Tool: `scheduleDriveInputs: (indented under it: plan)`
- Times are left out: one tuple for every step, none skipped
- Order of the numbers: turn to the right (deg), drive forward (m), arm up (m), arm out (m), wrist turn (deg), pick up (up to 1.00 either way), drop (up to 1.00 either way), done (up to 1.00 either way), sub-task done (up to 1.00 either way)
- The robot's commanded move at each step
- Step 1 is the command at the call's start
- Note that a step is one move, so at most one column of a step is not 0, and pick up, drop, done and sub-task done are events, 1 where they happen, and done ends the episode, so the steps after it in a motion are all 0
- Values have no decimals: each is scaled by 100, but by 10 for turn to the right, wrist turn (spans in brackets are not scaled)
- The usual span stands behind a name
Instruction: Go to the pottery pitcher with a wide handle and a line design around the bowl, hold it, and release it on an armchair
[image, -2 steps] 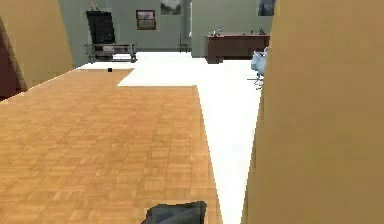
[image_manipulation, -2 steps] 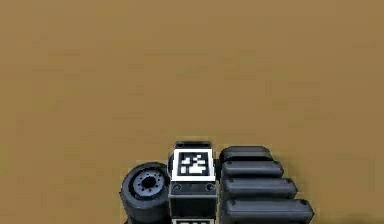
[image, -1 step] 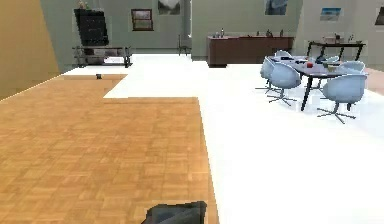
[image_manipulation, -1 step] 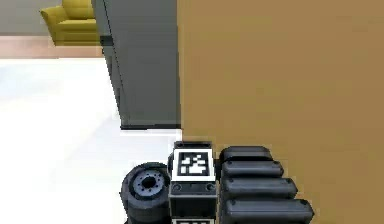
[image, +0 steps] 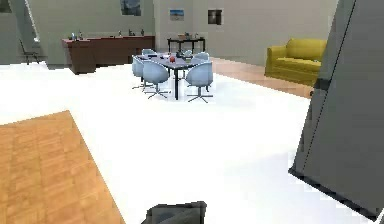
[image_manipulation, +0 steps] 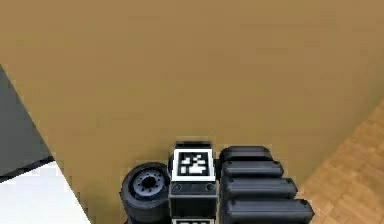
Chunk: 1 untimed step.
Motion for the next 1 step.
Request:
scheduleDriveInputs:
  plan:
    - [0, 20, 0, 0, 0, 0, 0, 0, 0]
